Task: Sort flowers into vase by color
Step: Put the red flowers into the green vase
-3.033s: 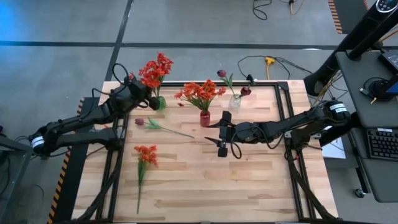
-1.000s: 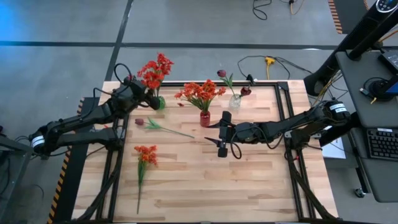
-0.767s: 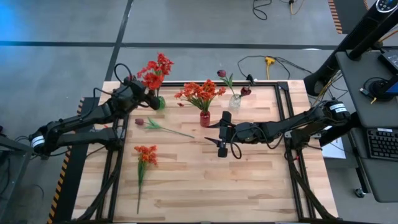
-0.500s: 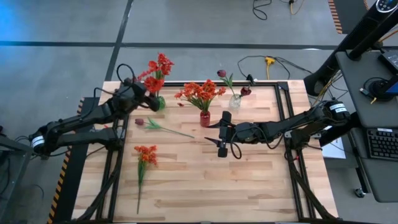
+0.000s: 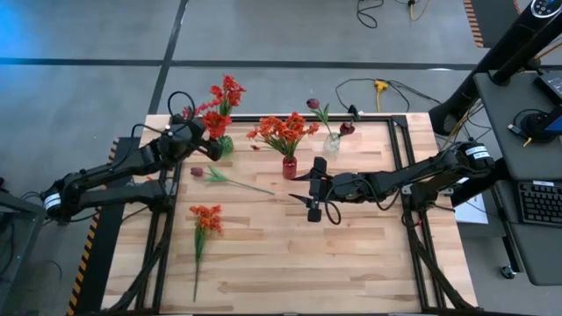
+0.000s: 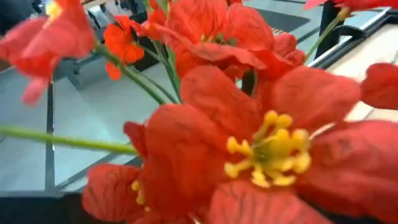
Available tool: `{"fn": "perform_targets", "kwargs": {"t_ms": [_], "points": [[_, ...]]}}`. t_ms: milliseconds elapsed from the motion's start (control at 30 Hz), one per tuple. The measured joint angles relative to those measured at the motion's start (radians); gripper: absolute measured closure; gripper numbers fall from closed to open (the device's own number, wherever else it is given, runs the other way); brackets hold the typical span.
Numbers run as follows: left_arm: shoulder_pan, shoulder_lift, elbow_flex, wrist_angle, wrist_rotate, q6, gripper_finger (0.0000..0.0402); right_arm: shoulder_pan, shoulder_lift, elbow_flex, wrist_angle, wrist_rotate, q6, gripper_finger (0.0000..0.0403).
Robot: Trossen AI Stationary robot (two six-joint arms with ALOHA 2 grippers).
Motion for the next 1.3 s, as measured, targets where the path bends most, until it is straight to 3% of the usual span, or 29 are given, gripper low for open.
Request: {"fn": "perform_targets", "kwargs": {"t_ms": [733, 1100, 1300], "points": [[-0.001, -0.088, 0.0, -0.122, 0.037, -0.084, 0.0151, 0.0, 0.0, 0.0, 0.0, 0.0, 0.005, 0.0197], [-0.002, -0.109, 0.0, -0.216, 0.059, -0.131, 0.0102, 0.0, 0.0, 0.0, 0.0, 0.0, 0.002, 0.0197], [-0.002, -0.147, 0.0, -0.242, 0.079, -0.125, 0.0098, 0.0, 0.0, 0.0, 0.0, 0.0, 0.002, 0.0197]]}}
